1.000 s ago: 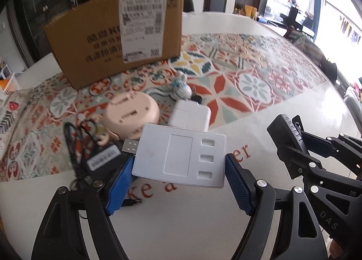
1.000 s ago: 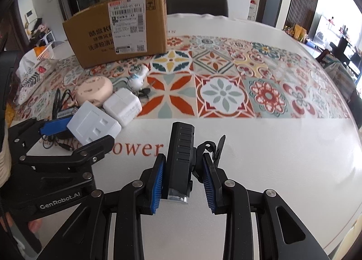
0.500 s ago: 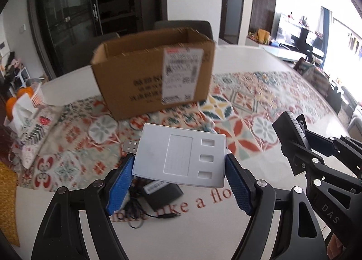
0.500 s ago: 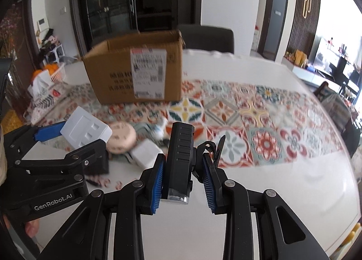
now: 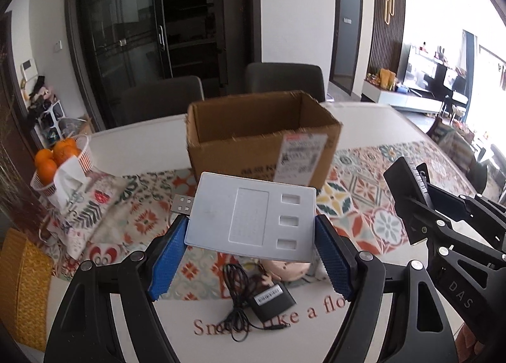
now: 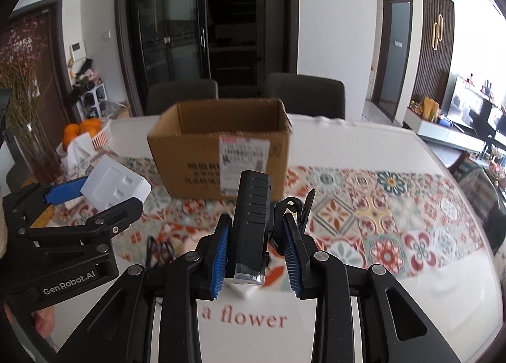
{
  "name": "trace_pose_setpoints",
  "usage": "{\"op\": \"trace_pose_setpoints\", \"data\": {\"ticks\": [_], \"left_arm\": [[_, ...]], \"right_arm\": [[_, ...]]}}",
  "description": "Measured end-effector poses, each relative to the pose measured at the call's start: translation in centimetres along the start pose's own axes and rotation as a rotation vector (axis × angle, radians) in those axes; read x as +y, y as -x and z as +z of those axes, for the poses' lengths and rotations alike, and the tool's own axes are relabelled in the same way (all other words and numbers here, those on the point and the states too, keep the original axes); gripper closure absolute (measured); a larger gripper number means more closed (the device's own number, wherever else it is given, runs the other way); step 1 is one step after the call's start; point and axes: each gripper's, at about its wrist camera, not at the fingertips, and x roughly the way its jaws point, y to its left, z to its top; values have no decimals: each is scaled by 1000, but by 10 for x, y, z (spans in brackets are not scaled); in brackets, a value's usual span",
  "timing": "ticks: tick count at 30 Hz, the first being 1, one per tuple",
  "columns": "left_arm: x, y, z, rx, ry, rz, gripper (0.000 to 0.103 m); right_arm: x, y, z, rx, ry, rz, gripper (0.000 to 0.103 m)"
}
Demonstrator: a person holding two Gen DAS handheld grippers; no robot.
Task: Organize rigid objects
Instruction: 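Carry the flashlight and white charger over the cardboard box with both grippers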
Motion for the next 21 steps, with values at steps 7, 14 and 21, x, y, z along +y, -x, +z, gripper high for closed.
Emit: {"op": "trace_pose_setpoints", "data": {"ticks": [7,14,21], "left_arm": [[12,0,26,-31,-7,24,25],[21,-4,53,-81,-27,34,25],[29,-22,83,-111,-17,19,25]], "right_arm": [[12,-2,28,-52,8,-4,71],[19,-9,54,-83,20,0,71],[15,-26,83,-117,9,20,71]]}}
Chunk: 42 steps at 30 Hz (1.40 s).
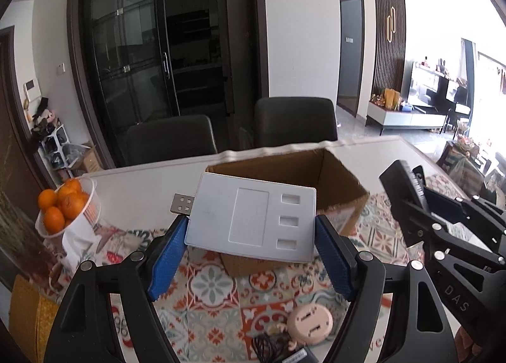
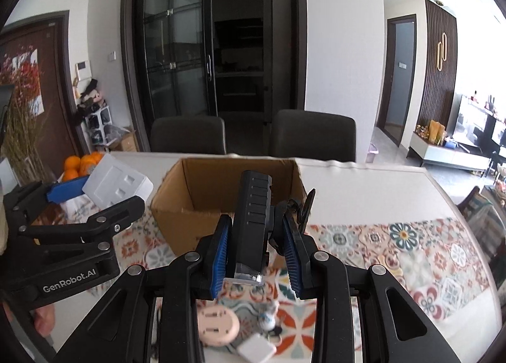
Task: Organize rigid objects
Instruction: 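Carry the flashlight and white charger over the cardboard box with both grippers, then open the left gripper to drop the charger while the right gripper releases the flashlight into the box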
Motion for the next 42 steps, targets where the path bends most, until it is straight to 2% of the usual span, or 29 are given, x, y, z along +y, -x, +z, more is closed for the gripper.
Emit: {"op": "trace_pose_setpoints", "data": {"ticks": [11,22,30,35,42], "left_arm": [[9,-43,33,13,21,-26,25],[16,-87,55,58,8,5,25],[18,-129,58,139,-16,-6,25],[16,-154,52,212,-31,-14,25],[12,-171,42,263,-50,5,24]], "right_arm": [[-12,-48,38,21,-10,57,71],[-15,-101,70,65,30,95,71],[-17,-144,75,144,51,117,71],[-22,-172,69,211,43,126,71],[-27,-193,55,270,41,132,71]]}}
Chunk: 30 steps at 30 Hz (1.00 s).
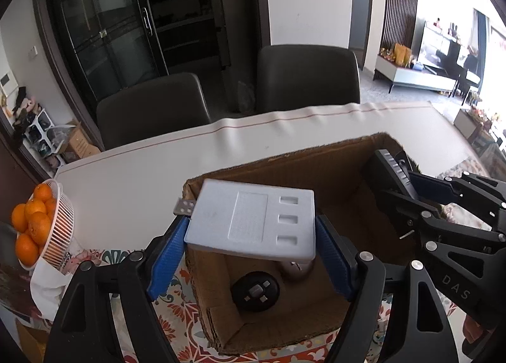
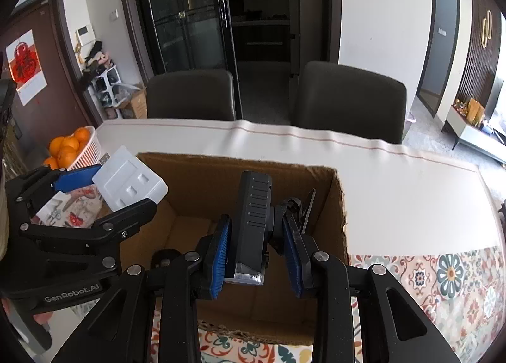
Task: Organize rigid objects
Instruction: 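Open the left gripper to drop the charger while the right gripper releases the flashlight into the box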
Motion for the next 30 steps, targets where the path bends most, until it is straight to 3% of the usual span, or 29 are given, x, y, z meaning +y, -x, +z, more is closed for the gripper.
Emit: {"op": "trace_pose_setpoints", "data": {"ticks": [6,10,11,12,14,30], "left_arm": [[0,0,-3,-9,-2,28,16],[5,8,-6,-33,17,88,11],[6,11,-7,-41,22,98,10],[8,14,-8,-46,27,105,10],[10,21,-11,-56,39,123,9],[-1,94,-38,-166,58,177,0]], "right_arm": [[-2,-8,-4,21,-6,9,71],[0,-11,-2,19,1,5,70],[0,-11,-3,15,1,5,68],[1,-10,-3,8,0,0,54],[2,-5,-3,-9,-6,-19,37],[11,78,-36,-131,-35,-125,32]]}}
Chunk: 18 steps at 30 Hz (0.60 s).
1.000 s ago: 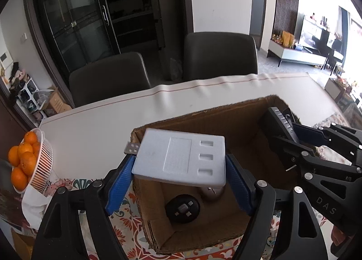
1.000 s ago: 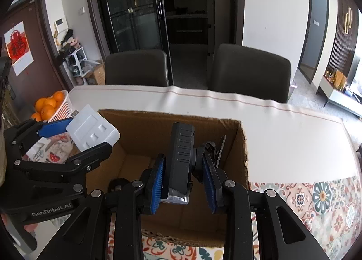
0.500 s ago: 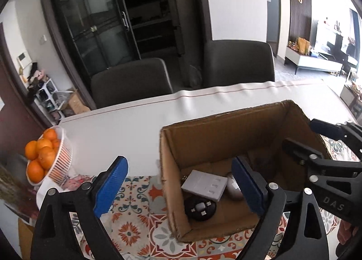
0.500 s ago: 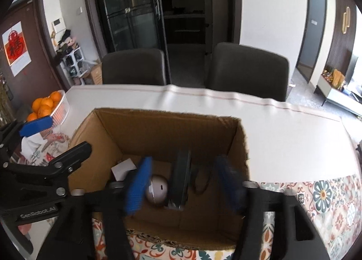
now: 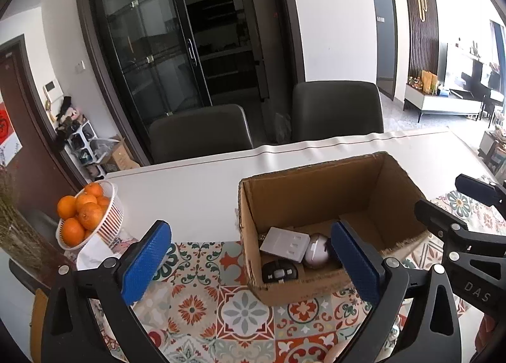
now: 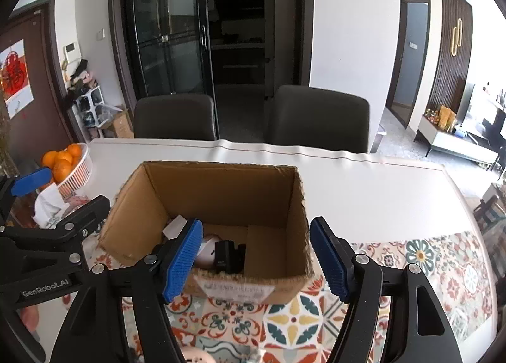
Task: Organize rigid objects
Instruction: 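Withdraw both grippers from the box toward the remaining items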
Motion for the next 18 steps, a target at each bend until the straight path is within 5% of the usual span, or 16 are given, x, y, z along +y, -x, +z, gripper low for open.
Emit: {"op": "trace_pose_setpoints", "data": {"ticks": [18], "left_arm": [[1,62,-40,-6,50,-2,0]], "right_arm": [[8,73,-40,-68,32,-3,30]]}}
